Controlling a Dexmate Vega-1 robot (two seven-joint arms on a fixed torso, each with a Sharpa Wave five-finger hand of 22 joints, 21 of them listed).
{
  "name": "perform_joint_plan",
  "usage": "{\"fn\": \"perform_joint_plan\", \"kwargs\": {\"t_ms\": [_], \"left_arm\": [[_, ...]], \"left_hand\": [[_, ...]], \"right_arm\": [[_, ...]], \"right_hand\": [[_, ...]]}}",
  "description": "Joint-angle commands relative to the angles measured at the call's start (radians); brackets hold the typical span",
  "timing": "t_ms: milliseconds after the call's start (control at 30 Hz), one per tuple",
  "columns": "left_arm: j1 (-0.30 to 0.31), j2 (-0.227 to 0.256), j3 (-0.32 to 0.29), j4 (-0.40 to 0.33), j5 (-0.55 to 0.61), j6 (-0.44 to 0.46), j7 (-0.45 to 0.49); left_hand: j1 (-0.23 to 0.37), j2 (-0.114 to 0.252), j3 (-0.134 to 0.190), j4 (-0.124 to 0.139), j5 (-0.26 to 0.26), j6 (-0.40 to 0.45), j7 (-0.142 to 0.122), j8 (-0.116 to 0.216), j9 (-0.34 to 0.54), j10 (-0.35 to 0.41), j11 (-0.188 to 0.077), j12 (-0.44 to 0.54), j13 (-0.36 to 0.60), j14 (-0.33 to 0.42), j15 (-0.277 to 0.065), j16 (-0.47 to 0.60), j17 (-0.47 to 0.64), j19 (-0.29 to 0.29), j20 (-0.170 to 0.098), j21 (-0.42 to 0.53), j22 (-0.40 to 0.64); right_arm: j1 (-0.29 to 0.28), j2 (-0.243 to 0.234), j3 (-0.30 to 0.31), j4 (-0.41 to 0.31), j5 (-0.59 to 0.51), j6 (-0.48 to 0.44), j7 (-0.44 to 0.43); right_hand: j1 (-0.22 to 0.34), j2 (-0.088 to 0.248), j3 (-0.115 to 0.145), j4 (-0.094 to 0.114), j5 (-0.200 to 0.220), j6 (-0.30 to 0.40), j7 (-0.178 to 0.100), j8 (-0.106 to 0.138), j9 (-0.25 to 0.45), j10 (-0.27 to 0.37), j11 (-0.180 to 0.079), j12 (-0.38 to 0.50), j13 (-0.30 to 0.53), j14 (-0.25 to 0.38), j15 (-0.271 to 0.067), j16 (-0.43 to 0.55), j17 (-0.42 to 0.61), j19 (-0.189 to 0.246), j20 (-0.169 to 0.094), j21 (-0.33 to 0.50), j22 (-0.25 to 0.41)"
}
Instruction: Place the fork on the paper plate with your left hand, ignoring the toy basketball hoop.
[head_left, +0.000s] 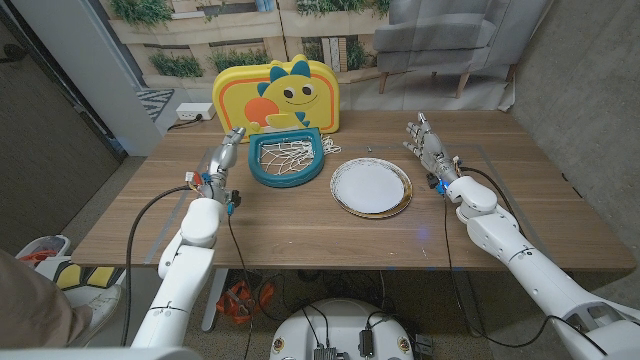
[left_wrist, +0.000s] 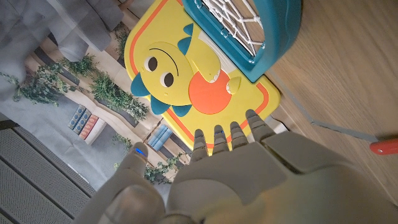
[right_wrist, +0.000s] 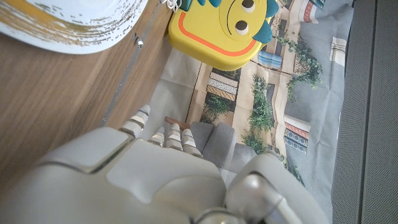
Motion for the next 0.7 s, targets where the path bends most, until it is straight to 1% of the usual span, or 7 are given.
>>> {"fn": "perform_joint_plan", "kwargs": {"t_ms": [33,267,333,367,467,600,700], "left_arm": [[0.008,-0.017,-0.001,0.031,0.097,-0.071,0.129],[0.005,-0.006,-0.002,0.028,0.136,-0.050,0.140],[0.002,-0.006,-0.002,0.036,0.141,-0.061,0.150],[0.000,-0.007,-0.001,0.042,0.147,-0.068,0.161],[-0.004,-0.012,0.006,0.051,0.187,-0.070,0.206],[-0.006,-0.014,0.016,0.044,0.224,-0.038,0.225],[-0.005,-0.010,0.020,0.037,0.240,-0.013,0.224]], "left_hand": [[0.008,0.004,0.004,-0.008,0.002,0.032,0.003,0.007,0.006,0.037,-0.008,0.015,0.007,0.030,-0.004,0.015,0.002,0.017,0.002,0.010,0.005],[0.010,0.003,0.004,-0.011,0.002,0.035,0.002,0.006,0.006,0.046,-0.009,0.018,0.007,0.037,-0.007,0.015,0.002,0.020,0.001,0.010,0.005],[0.014,0.004,0.006,-0.014,0.002,0.035,-0.005,0.005,0.007,0.049,-0.012,0.019,0.008,0.039,-0.007,0.015,0.002,0.021,0.002,0.009,0.005],[0.035,0.009,0.015,-0.029,0.004,0.059,-0.033,0.010,0.007,0.063,-0.016,0.022,0.009,0.054,-0.008,0.015,0.001,0.025,0.005,0.008,0.004],[0.074,0.011,0.029,-0.061,0.004,0.090,-0.066,0.016,0.007,0.082,-0.036,0.027,0.010,0.076,-0.016,0.016,0.000,0.037,0.011,0.007,0.004],[0.120,0.004,0.042,-0.098,0.005,0.106,-0.086,0.016,0.007,0.097,-0.035,0.029,0.010,0.102,-0.020,0.019,0.000,0.052,0.023,0.008,0.003],[0.139,0.000,0.046,-0.112,0.005,0.095,-0.090,0.010,0.007,0.098,-0.036,0.028,0.010,0.104,-0.020,0.016,0.000,0.054,0.025,0.007,0.003]], "right_arm": [[0.014,-0.003,-0.007,0.008,-0.010,-0.007,-0.007],[0.026,0.002,-0.008,0.025,-0.008,-0.007,-0.005],[0.028,0.006,-0.007,0.031,-0.011,0.002,-0.010],[0.028,0.009,-0.006,0.034,-0.013,0.009,-0.015],[0.030,0.011,-0.006,0.039,-0.017,0.013,-0.024],[0.031,0.017,-0.005,0.049,-0.030,0.041,-0.043],[0.030,0.010,-0.009,0.041,-0.044,0.043,-0.057]], "right_hand": [[0.005,0.006,0.000,-0.003,0.000,0.001,-0.001,0.007,0.002,0.004,-0.004,0.004,0.004,0.000,-0.004,0.004,-0.001,0.004,0.002,0.006,0.005],[0.005,0.007,-0.001,-0.003,0.000,0.000,-0.002,0.007,0.002,0.005,-0.004,0.005,0.004,0.000,-0.004,0.005,-0.001,0.005,0.004,0.007,0.005],[0.005,0.007,-0.001,-0.003,-0.001,0.000,-0.003,0.007,0.002,0.007,-0.002,0.006,0.004,0.001,-0.005,0.006,-0.001,0.007,0.004,0.007,0.005],[0.005,0.006,-0.001,-0.004,-0.001,0.000,-0.002,0.007,0.002,0.010,-0.004,0.007,0.004,0.004,-0.006,0.007,-0.001,0.010,0.004,0.008,0.005],[0.006,0.007,-0.002,-0.005,-0.001,0.006,-0.004,0.010,0.002,0.019,-0.003,0.010,0.004,0.014,-0.011,0.011,-0.001,0.016,0.006,0.010,0.005],[0.010,0.009,-0.001,-0.007,-0.002,0.019,-0.012,0.015,0.002,0.037,-0.006,0.016,0.004,0.026,-0.013,0.015,-0.002,0.023,0.007,0.012,0.004],[0.013,0.010,0.000,-0.009,-0.002,0.026,-0.018,0.017,0.002,0.045,-0.010,0.018,0.004,0.032,-0.018,0.016,-0.002,0.030,0.007,0.014,0.004]]}}
